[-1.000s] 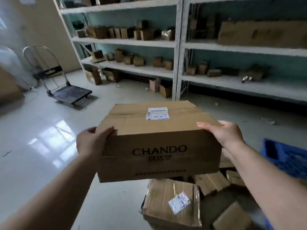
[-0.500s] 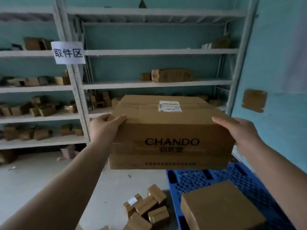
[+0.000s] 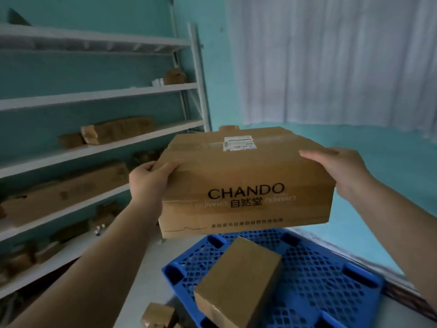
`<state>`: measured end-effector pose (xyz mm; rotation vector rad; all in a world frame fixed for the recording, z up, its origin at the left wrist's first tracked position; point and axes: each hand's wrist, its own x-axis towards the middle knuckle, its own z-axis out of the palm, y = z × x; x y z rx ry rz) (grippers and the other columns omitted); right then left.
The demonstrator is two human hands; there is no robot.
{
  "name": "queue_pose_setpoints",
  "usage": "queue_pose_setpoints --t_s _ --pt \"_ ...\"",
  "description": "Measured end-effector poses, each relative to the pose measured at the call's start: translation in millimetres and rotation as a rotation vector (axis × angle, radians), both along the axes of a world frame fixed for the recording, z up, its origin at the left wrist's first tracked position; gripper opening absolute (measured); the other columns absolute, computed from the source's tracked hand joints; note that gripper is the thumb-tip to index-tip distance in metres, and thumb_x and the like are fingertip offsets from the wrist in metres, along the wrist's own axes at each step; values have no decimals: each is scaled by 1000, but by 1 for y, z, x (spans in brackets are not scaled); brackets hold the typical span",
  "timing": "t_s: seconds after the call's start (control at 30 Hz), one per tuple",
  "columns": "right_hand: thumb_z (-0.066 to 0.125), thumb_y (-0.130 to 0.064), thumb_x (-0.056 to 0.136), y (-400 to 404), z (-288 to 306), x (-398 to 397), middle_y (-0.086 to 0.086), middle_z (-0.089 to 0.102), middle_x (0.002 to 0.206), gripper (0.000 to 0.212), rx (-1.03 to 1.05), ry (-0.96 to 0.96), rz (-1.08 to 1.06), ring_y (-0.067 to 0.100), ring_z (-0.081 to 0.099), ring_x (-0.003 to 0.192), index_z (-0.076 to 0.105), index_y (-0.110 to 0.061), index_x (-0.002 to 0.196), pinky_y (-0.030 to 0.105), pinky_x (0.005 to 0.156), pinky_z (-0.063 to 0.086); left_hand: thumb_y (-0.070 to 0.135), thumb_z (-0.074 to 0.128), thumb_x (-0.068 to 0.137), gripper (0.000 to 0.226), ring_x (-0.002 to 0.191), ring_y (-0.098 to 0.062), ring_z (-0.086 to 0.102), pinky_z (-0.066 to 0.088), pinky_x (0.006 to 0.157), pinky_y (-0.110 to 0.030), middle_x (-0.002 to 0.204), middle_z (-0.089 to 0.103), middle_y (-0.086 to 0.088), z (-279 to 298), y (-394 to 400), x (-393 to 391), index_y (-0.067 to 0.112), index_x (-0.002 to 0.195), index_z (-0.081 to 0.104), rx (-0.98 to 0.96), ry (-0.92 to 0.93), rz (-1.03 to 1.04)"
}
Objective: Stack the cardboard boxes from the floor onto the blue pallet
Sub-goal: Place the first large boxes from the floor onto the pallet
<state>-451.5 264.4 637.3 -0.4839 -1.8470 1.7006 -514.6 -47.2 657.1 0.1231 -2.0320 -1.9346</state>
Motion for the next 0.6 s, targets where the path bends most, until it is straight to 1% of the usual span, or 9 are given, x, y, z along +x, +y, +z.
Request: queue_pose_setpoints --t_s 0.07,0.13,0.2,0.23,0.3,0.4,0.5,0.57,0.6 --pt "84 -47 32 20 -7 8 3 70 87 61 -9 -18 -48 24 67 80 67 -14 80 37 76 54 30 73 74 39 74 -12 53 45 69 -30 80 55 6 -8 22 -6 17 108 60 -18 13 -61" --pt "83 -50 25 43 -12 13 7 69 98 78 -30 -37 -76 29 65 91 67 -12 92 46 88 50 30 72 74 26 69 -9 51 41 58 -23 76 54 8 -16 46 -13 23 94 57 -19 15 -117" --pt "84 -51 23 69 -19 12 8 67 107 90 -36 -61 -89 29 64 97 66 -11 101 48 91 48 30 72 74 19 67 -8 51 37 52 -21 73 53 9 -26 70 -20 25 78 54 -15 -4 -146" --pt "84 -51 22 82 -23 9 8 68 104 88 -35 -62 -91 28 65 94 67 -11 99 44 86 50 31 72 73 20 67 -8 52 37 51 -21 73 53 9 -31 82 -22 27 72 53 -16 -19 -156" --pt "84 -49 21 115 -32 -5 6 71 93 77 -30 -74 -76 26 68 82 68 -12 86 36 75 52 34 73 72 19 69 -11 55 40 52 -23 74 56 8 -46 113 -34 29 71 55 -14 -55 -154" --pt "84 -48 20 151 -44 -28 5 72 85 70 -6 -106 -40 25 68 77 67 -14 79 34 70 52 36 75 68 25 73 -15 59 44 55 -26 78 60 5 -64 139 -47 25 82 57 12 -92 -120" --pt "85 -50 20 199 -61 -67 7 71 91 76 10 -122 29 28 67 84 67 -13 84 42 81 53 36 76 68 27 70 -11 56 40 50 -23 75 57 8 -86 183 -63 26 81 54 30 -118 -53" --pt "85 -51 21 230 -75 -98 7 71 94 80 26 -137 87 29 67 90 68 -13 90 43 85 51 34 77 68 24 69 -11 57 42 51 -23 74 58 8 -100 213 -74 25 73 56 71 -143 2" --pt "85 -51 23 245 -83 -111 6 71 96 80 32 -149 113 28 67 91 69 -14 91 43 87 50 33 78 67 23 70 -12 59 45 53 -24 75 60 7 -108 226 -80 23 75 59 82 -154 27"
